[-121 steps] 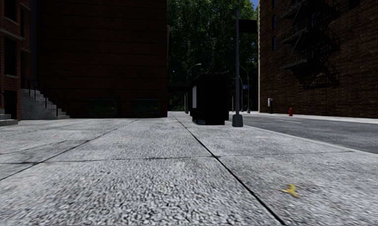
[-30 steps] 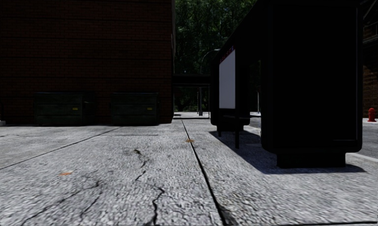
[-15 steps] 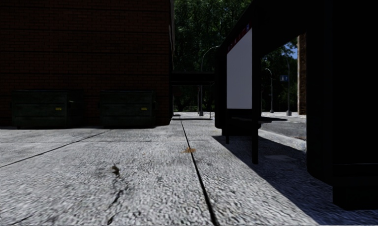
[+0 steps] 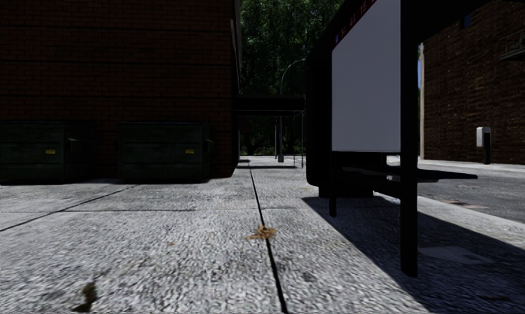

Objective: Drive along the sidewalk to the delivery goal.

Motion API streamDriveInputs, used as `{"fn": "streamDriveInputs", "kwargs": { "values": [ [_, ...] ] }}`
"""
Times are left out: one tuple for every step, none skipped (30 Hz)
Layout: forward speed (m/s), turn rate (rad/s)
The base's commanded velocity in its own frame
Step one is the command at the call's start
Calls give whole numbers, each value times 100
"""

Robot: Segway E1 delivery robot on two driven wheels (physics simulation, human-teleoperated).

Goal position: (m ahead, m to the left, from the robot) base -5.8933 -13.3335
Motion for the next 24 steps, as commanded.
{"fn": "streamDriveInputs", "kwargs": {
  "values": [
    [200,67],
    [200,18],
    [200,2],
    [200,2],
    [200,0],
    [200,0],
    [200,0],
    [200,0],
    [200,0],
    [200,0],
    [200,0],
    [200,0],
    [200,0],
    [200,0],
    [200,0],
    [200,0],
    [200,0],
    [200,0],
    [200,0],
    [200,0],
    [200,0],
    [200,0],
    [200,0],
    [200,0]
  ]
}}
